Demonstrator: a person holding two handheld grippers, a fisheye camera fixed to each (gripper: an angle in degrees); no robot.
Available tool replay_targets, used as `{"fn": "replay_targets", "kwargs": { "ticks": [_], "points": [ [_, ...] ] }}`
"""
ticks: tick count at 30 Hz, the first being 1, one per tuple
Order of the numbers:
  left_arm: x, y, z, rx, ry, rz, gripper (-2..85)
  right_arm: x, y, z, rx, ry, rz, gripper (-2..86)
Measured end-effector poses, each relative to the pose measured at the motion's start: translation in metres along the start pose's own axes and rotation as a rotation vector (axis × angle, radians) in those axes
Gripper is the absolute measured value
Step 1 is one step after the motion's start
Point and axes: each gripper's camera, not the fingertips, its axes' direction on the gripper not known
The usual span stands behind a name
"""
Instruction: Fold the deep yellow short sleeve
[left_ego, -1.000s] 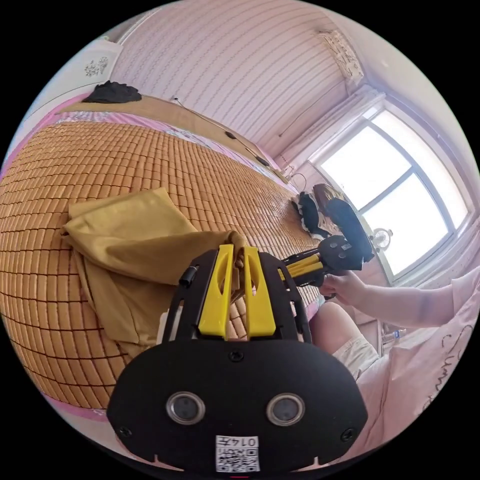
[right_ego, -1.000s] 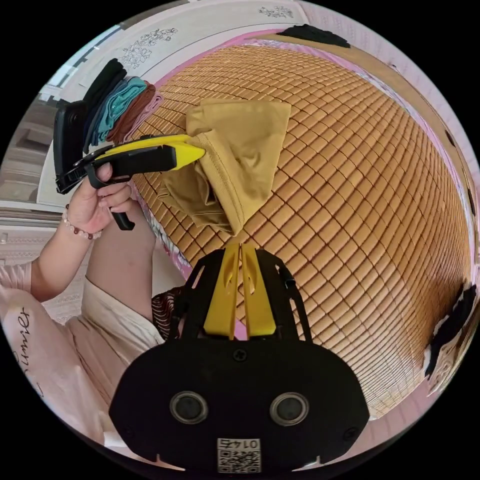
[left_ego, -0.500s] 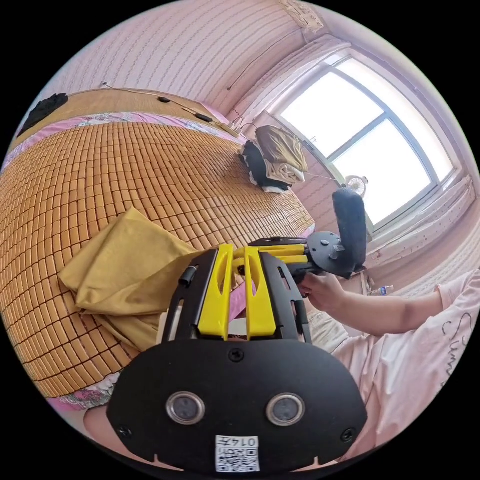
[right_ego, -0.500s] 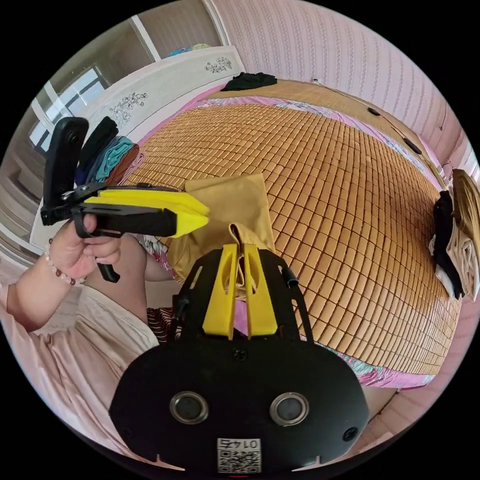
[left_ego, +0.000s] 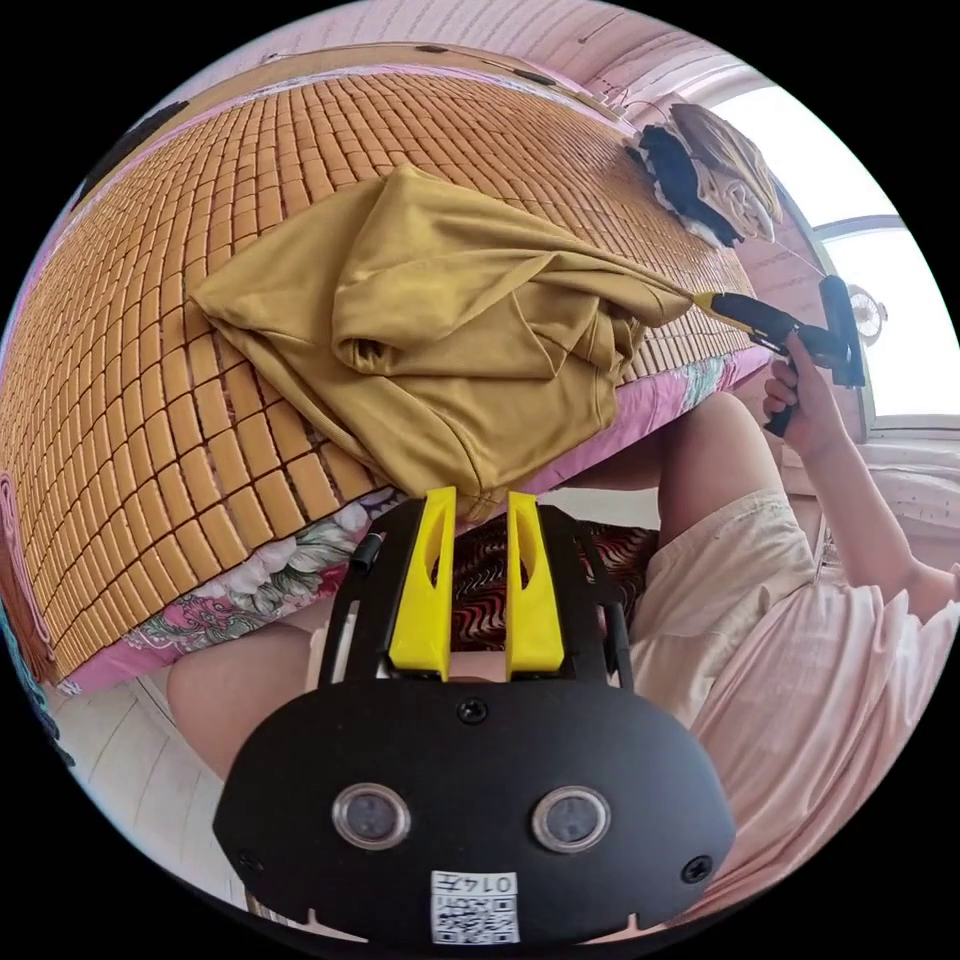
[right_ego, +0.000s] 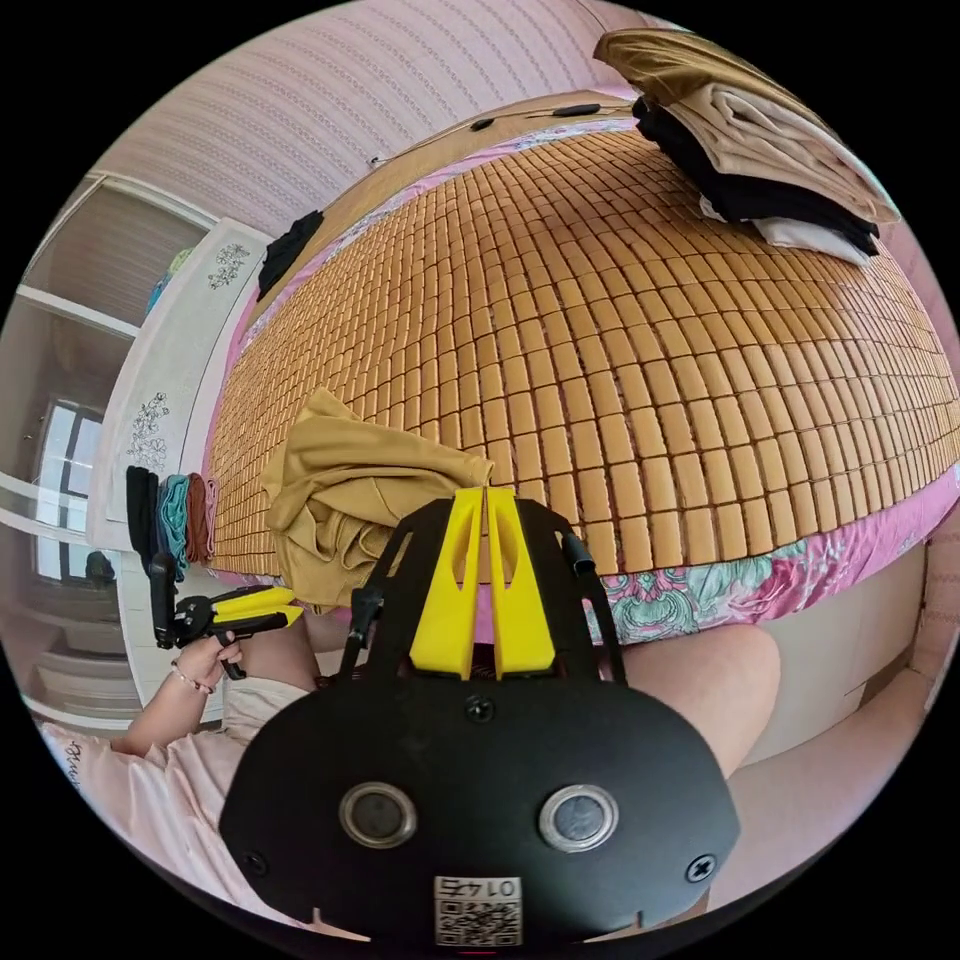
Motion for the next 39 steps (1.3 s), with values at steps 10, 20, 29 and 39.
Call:
{"fn": "replay_targets", "kwargs": {
  "ticks": [10, 20, 29, 39],
  "points": [
    [0.03, 0.003, 0.019, -0.07, -0.098, 0.034, 8.8, -0.028, -0.01, 0.054, -0.083, 0.316, -0.43, 8.5],
    [0.037, 0.031, -0.007, 0.045, -0.085, 0.063, -0.8, 0.031, -0.026, 0.028, -0.081, 0.016, -0.351, 0.4],
    [0.003, 0.077, -0.143, 0.541, 0.07, 0.015, -1.0, 0.082, -0.035, -0.049, 0.085, -0.229, -0.257, 0.2],
    [0.005, 0.064, -0.322, 1.076, 0.029, 0.089, -1.0, 0.017, -0.09, -0.208, 0.607, -0.344, -0.486, 0.2]
  ]
}}
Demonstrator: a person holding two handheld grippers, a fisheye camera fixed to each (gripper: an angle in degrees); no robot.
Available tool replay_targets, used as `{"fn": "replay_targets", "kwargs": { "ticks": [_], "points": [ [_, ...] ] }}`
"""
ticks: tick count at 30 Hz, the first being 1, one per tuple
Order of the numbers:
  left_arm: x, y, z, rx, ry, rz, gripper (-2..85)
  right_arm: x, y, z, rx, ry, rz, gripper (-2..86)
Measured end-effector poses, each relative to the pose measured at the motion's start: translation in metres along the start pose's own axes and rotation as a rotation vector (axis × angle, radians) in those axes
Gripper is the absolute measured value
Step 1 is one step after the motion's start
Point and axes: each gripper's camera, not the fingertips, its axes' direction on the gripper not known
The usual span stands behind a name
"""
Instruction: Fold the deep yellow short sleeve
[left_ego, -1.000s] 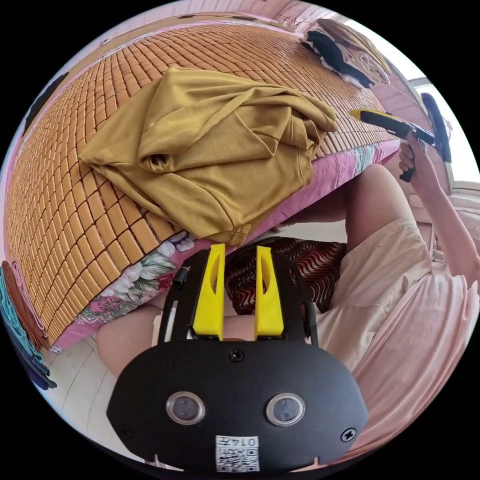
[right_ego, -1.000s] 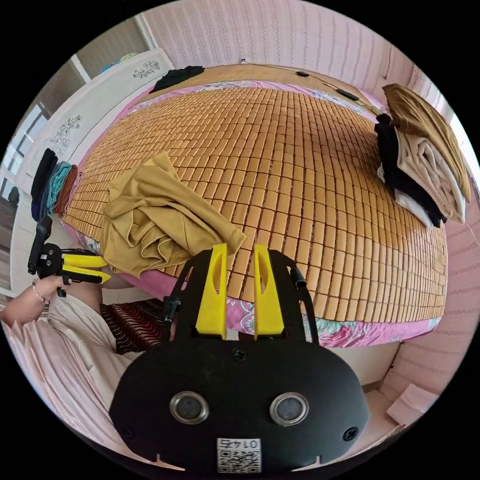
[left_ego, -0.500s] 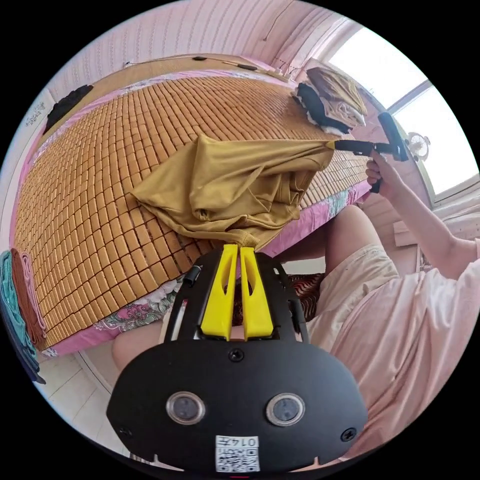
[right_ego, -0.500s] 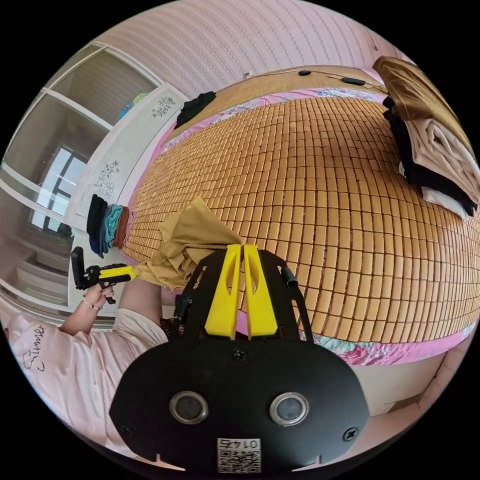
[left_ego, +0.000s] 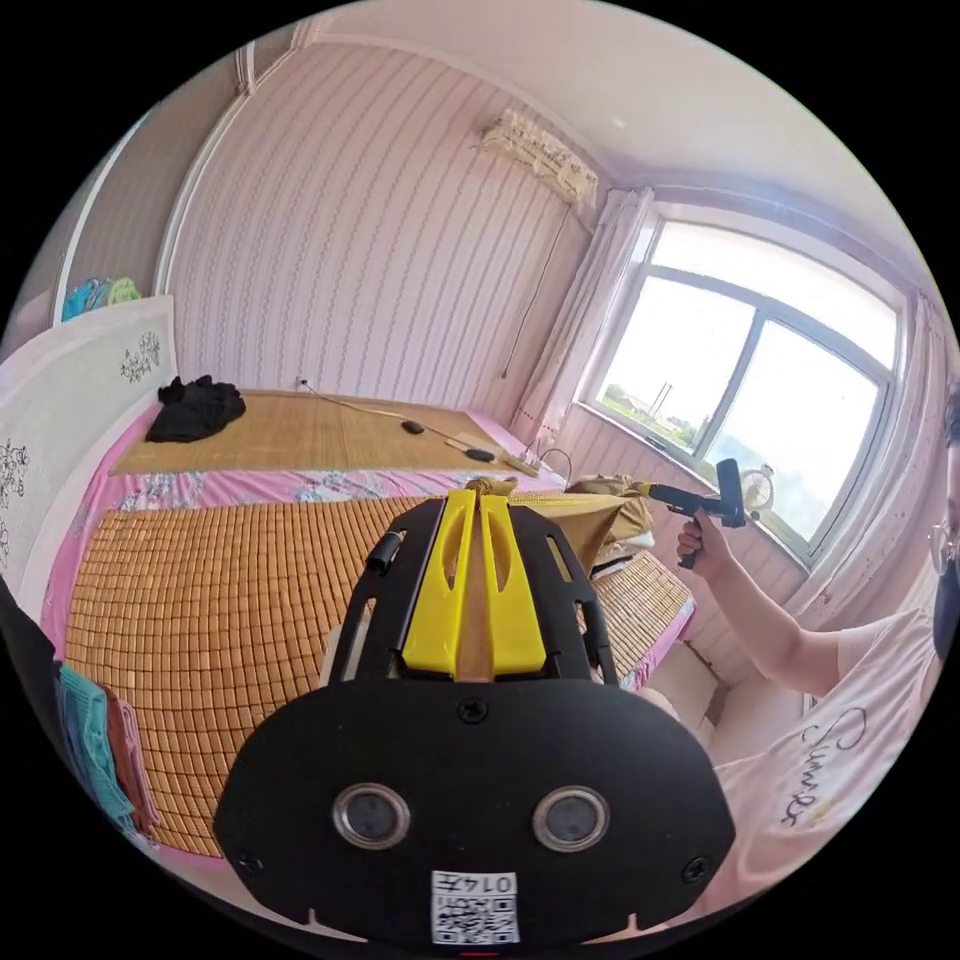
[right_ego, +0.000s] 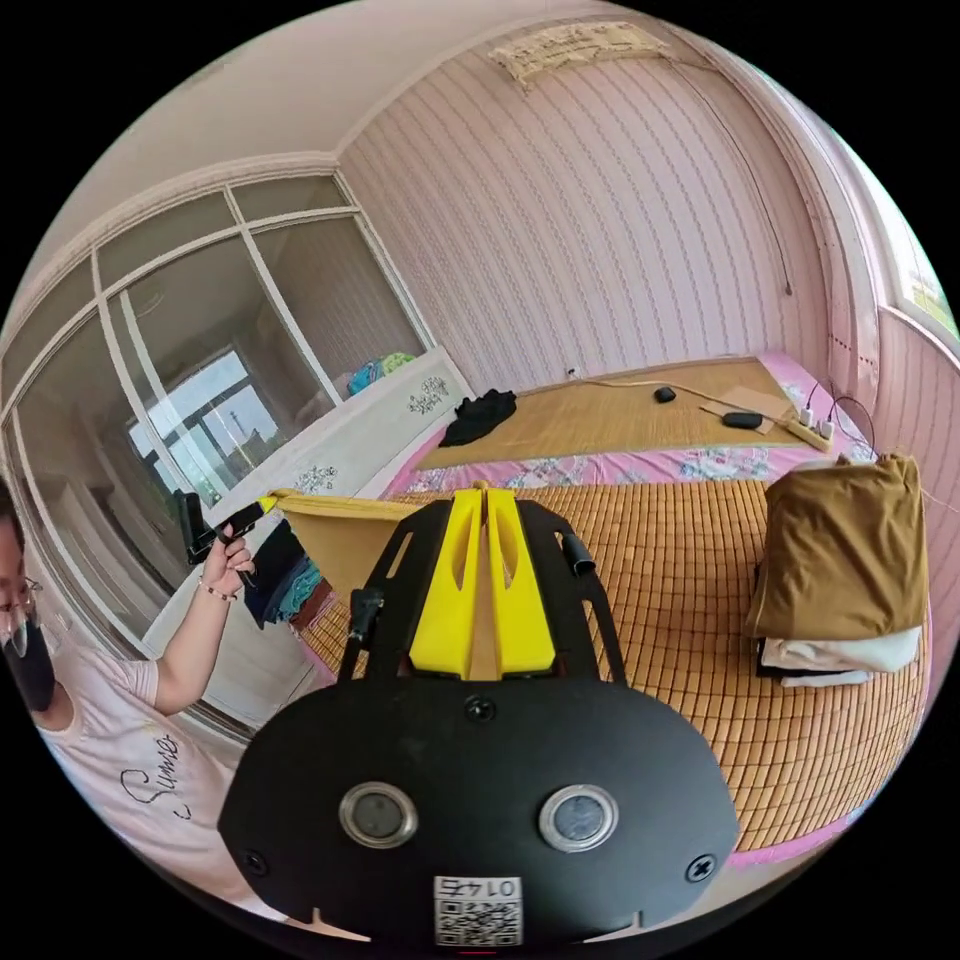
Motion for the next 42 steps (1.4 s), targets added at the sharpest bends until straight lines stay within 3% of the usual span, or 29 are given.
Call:
{"fn": "replay_targets", "kwargs": {
  "ticks": [4, 8, 15, 19, 23, 30, 34, 42],
  "points": [
    [0.022, -0.012, -0.033, 0.105, -0.019, 0.11, -1.0, -0.026, 0.005, -0.036, 0.092, -0.005, -0.129, 0.3],
    [0.027, 0.034, -0.028, -0.008, 0.077, 0.113, -1.0, -0.025, 0.065, -0.025, -0.076, 0.075, -0.123, 0.3],
    [-0.011, 0.206, 0.083, -0.607, 0.054, -0.17, -1.0, 0.051, 0.232, 0.08, -0.681, 0.158, 0.325, 0.3],
    [-0.021, 0.259, 0.13, -0.865, -0.021, -0.226, -0.9, 0.058, 0.263, 0.106, -0.849, 0.351, 0.345, 0.1],
    [-0.019, 0.261, 0.139, -0.921, -0.081, -0.203, -0.3, 0.034, 0.248, 0.121, -0.859, 0.4, 0.218, 0.5],
    [-0.014, 0.243, 0.138, -0.866, -0.104, -0.222, 3.4, -0.048, 0.245, 0.21, -1.005, 0.273, -0.141, 7.0],
    [-0.011, 0.234, 0.137, -0.841, -0.117, -0.215, 4.1, -0.056, 0.254, 0.242, -1.074, 0.384, -0.226, 3.4],
    [0.034, 0.233, 0.179, -1.006, -0.161, 0.083, 8.0, -0.046, 0.233, 0.211, -1.011, 0.368, -0.094, -0.1]
  ]
}}
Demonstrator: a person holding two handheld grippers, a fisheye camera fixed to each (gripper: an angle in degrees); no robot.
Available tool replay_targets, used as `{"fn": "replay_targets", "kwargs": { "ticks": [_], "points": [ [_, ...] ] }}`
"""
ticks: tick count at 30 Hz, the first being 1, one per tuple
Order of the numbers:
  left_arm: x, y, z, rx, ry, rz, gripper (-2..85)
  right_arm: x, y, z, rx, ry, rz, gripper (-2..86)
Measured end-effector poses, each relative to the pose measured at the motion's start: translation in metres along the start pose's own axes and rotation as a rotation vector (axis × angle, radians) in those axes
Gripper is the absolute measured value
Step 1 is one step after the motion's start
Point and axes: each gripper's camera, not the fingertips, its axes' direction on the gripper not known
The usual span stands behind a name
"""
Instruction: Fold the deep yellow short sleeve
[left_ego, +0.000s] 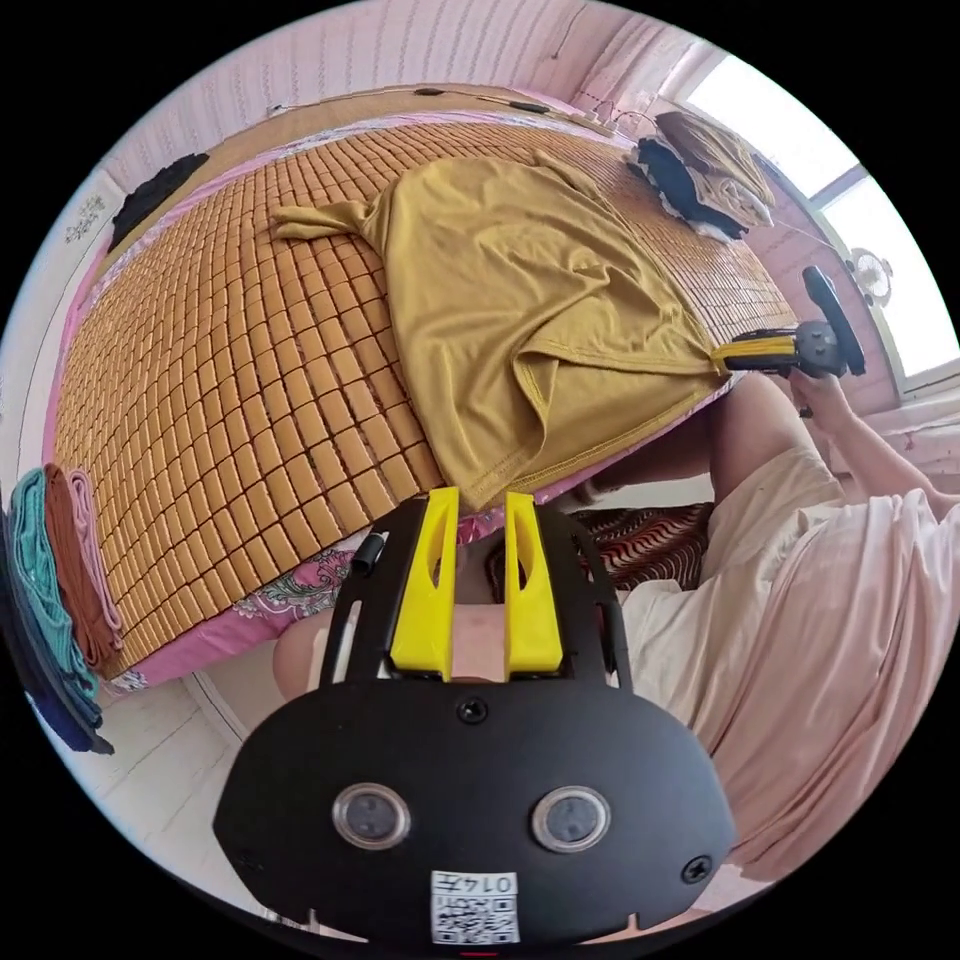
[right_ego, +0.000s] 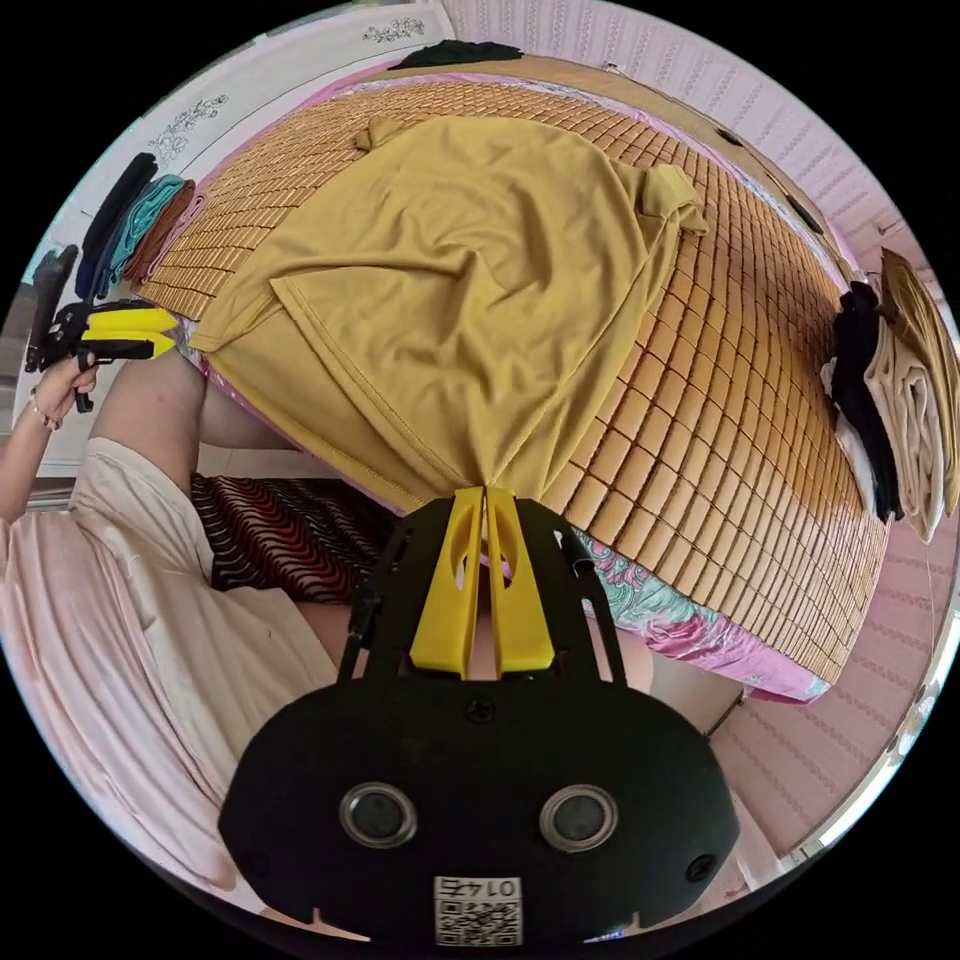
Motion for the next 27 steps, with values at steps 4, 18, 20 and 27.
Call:
{"fn": "replay_targets", "kwargs": {
  "ticks": [4, 18, 20, 27],
  "points": [
    [0.019, -0.02, 0.016, -0.066, -0.026, 0.074, 8.3, 0.029, 0.027, -0.023, 0.061, -0.003, 0.126, -0.1],
    [0.004, -0.022, 0.02, -0.08, 0.034, -0.002, 8.4, 0.085, 0.05, 0.02, 0.006, -0.043, 0.425, -0.2],
    [0.004, -0.025, 0.024, -0.09, 0.085, -0.011, 8.7, 0.086, 0.052, 0.023, 0.008, -0.064, 0.418, -0.2],
    [0.013, -0.029, 0.049, -0.16, 0.075, -0.038, 8.2, 0.091, 0.062, 0.036, 0.012, -0.088, 0.42, -0.2]
  ]
}}
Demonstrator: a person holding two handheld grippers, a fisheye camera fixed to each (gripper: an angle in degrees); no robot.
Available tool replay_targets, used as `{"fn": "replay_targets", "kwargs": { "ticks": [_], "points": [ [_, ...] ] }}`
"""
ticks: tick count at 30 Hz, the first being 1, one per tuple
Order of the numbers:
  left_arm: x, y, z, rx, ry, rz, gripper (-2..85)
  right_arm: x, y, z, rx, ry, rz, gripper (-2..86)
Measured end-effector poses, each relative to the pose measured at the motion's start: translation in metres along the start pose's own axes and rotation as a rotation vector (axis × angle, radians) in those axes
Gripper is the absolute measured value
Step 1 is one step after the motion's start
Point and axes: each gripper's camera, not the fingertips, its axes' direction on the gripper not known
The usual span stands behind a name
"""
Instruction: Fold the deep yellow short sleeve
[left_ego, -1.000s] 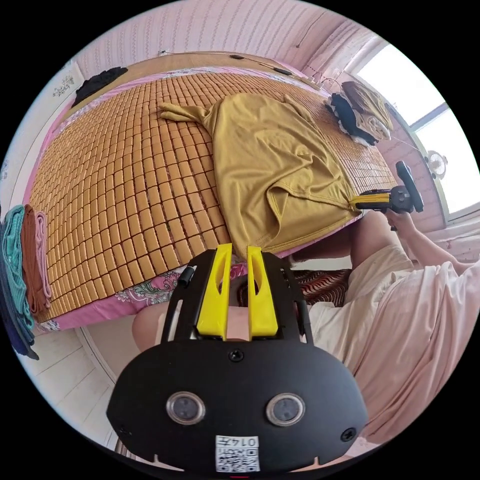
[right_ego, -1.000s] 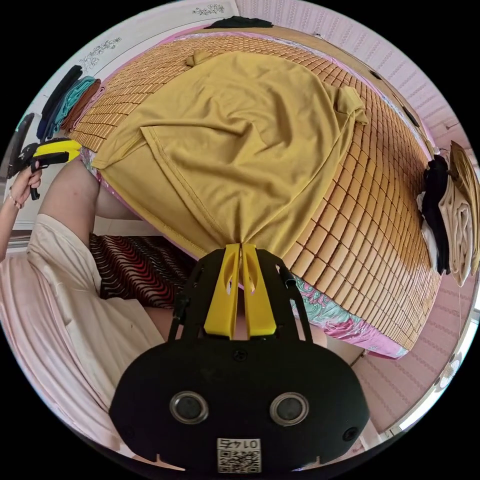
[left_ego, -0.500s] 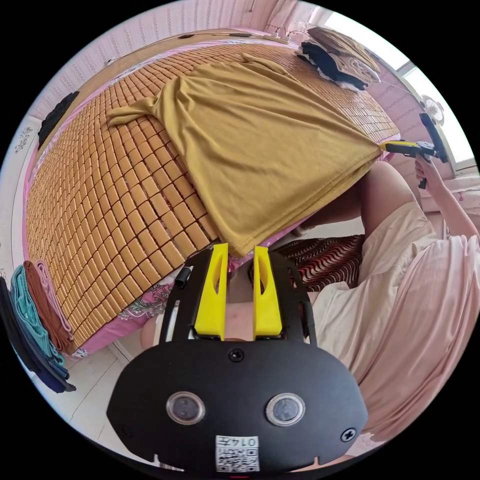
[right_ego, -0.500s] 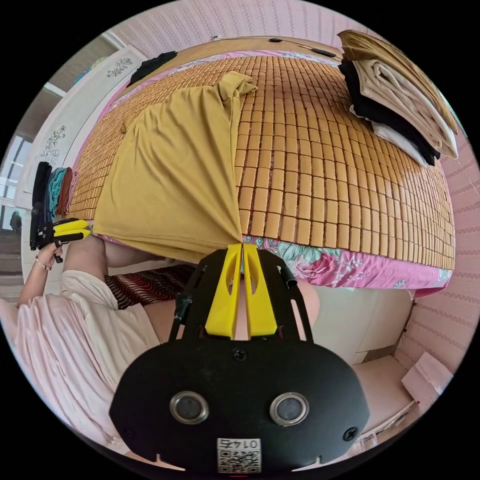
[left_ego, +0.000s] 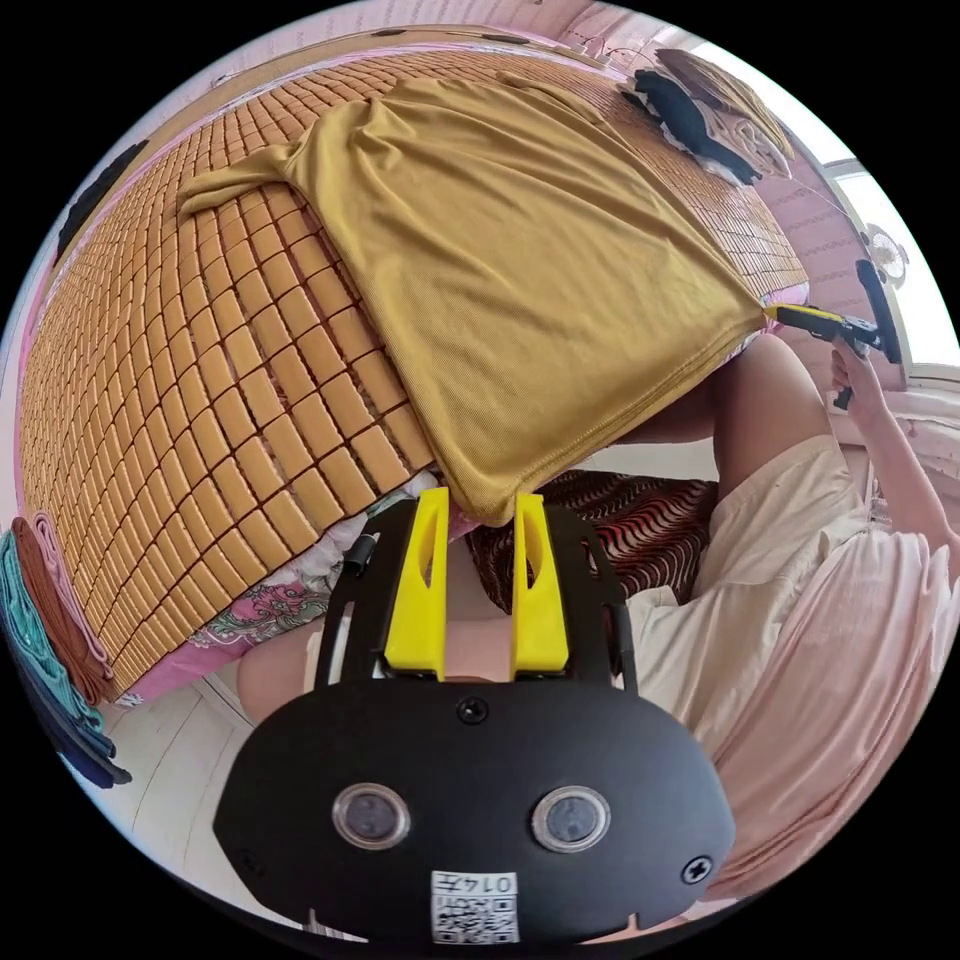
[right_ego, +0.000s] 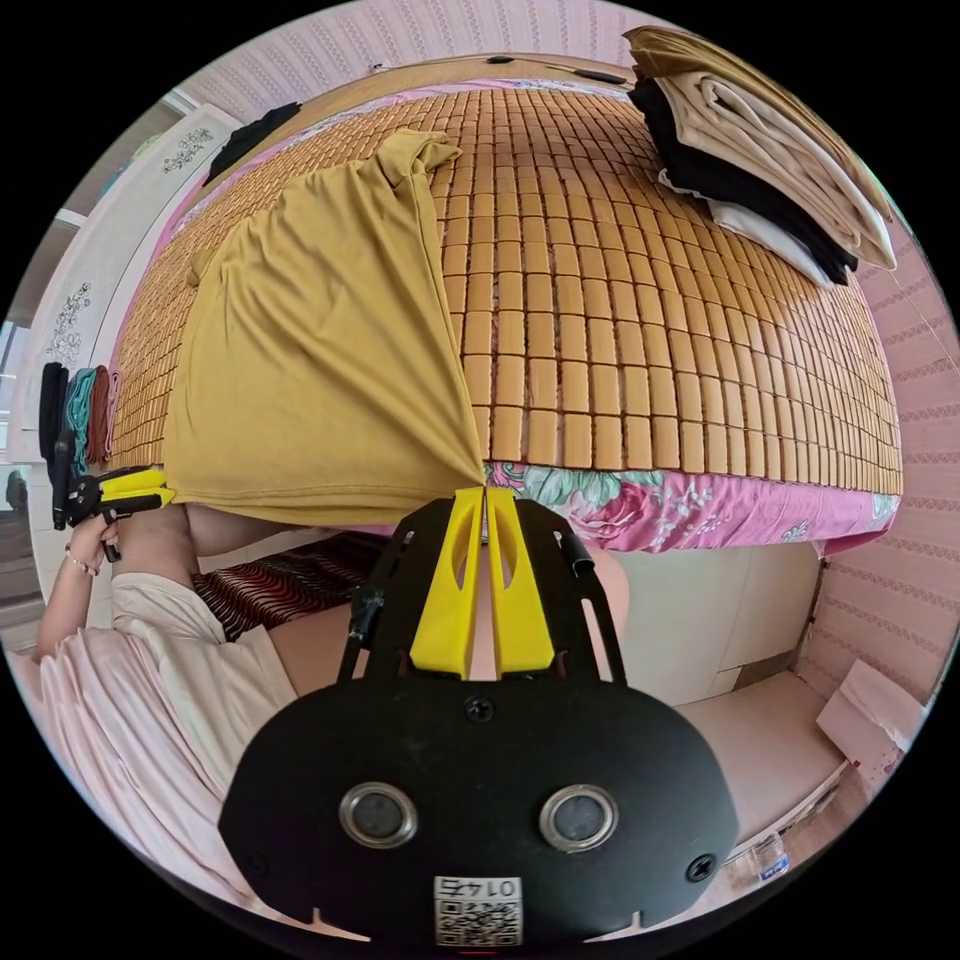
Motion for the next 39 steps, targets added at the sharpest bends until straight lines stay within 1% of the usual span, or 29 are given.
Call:
{"fn": "replay_targets", "kwargs": {
  "ticks": [2, 4, 8, 9, 10, 11, 13, 14, 16, 17, 18, 19, 20, 21, 22, 24, 25, 26, 28, 29, 31, 32, 34, 37, 39],
  "points": [
    [-0.003, 0.004, 0.002, -0.001, -0.061, -0.032, 4.3, 0.004, 0.002, 0.0, 0.008, -0.025, 0.002, -0.2],
    [-0.004, 0.015, 0.003, 0.021, -0.057, -0.006, 0.6, 0.012, 0.004, -0.006, 0.045, -0.071, 0.002, -0.2],
    [-0.006, 0.038, -0.006, 0.079, -0.021, 0.017, -0.7, 0.029, 0.011, -0.027, 0.162, -0.204, 0.001, -0.3],
    [-0.007, 0.049, -0.018, 0.128, 0.013, 0.028, -0.8, 0.036, 0.016, -0.04, 0.245, -0.26, 0.009, -0.3],
    [-0.008, 0.062, -0.035, 0.203, 0.049, 0.046, -0.9, 0.045, 0.022, -0.055, 0.346, -0.321, 0.02, -0.3],
    [-0.008, 0.07, -0.045, 0.246, 0.064, 0.058, -0.9, 0.049, 0.024, -0.063, 0.395, -0.352, 0.025, -0.3],
    [-0.014, 0.1, -0.093, 0.438, 0.119, 0.083, -1.0, 0.062, 0.03, -0.095, 0.573, -0.478, 0.014, -0.4],
    [-0.017, 0.108, -0.106, 0.491, 0.135, 0.083, -1.0, 0.064, 0.03, -0.104, 0.615, -0.504, 0.004, -0.4],
    [-0.029, 0.137, -0.161, 0.722, 0.191, 0.078, -1.0, 0.07, 0.033, -0.144, 0.807, -0.625, -0.06, -0.4],
    [-0.032, 0.145, -0.175, 0.782, 0.204, 0.077, -1.0, 0.072, 0.034, -0.156, 0.861, -0.661, -0.08, -0.4],
    [-0.038, 0.16, -0.201, 0.894, 0.226, 0.08, -1.0, 0.075, 0.036, -0.18, 0.958, -0.717, -0.122, -0.4],
    [-0.042, 0.175, -0.226, 0.998, 0.236, 0.095, -1.0, 0.075, 0.036, -0.204, 1.011, -0.728, -0.161, -0.4],
    [-0.043, 0.182, -0.237, 1.042, 0.237, 0.105, -1.0, 0.074, 0.036, -0.215, 1.023, -0.719, -0.188, -0.4],
    [-0.044, 0.193, -0.255, 1.101, 0.23, 0.133, -1.0, 0.069, 0.032, -0.231, 1.012, -0.678, -0.243, -0.4],
    [-0.044, 0.199, -0.266, 1.1, 0.212, 0.171, -1.0, 0.062, 0.027, -0.238, 0.974, -0.607, -0.27, -0.4],
    [-0.043, 0.205, -0.27, 1.06, 0.166, 0.178, -1.0, 0.05, 0.017, -0.228, 0.885, -0.522, -0.276, -0.3],
    [-0.044, 0.207, -0.263, 1.011, 0.142, 0.164, -1.0, 0.042, 0.008, -0.208, 0.794, -0.509, -0.288, -0.2],
    [-0.044, 0.208, -0.257, 0.985, 0.137, 0.157, -1.0, 0.037, 0.003, -0.195, 0.742, -0.508, -0.29, -0.2],
    [-0.053, 0.213, -0.22, 0.869, 0.128, 0.094, -1.0, 0.02, -0.016, -0.128, 0.517, -0.499, -0.271, 0.0],
    [-0.056, 0.215, -0.21, 0.84, 0.123, 0.069, -1.0, 0.014, -0.019, -0.109, 0.458, -0.495, -0.27, 0.1],
    [-0.074, 0.225, -0.173, 0.742, 0.114, -0.052, -1.0, -0.011, -0.031, -0.041, 0.25, -0.481, -0.281, 0.5],
    [-0.079, 0.229, -0.166, 0.729, 0.117, -0.081, -1.0, -0.018, -0.034, -0.026, 0.203, -0.476, -0.294, 0.7],
    [-0.098, 0.248, -0.145, 0.713, 0.159, -0.181, -1.0, -0.049, -0.041, 0.025, 0.035, -0.403, -0.345, 2.1],
    [-0.115, 0.271, -0.133, 0.718, 0.182, -0.264, -1.0, -0.075, -0.047, 0.07, -0.111, -0.317, -0.396, 4.7],
    [-0.122, 0.285, -0.13, 0.729, 0.18, -0.302, -1.0, -0.08, -0.048, 0.088, -0.165, -0.337, -0.405, 6.5]
  ]
}}
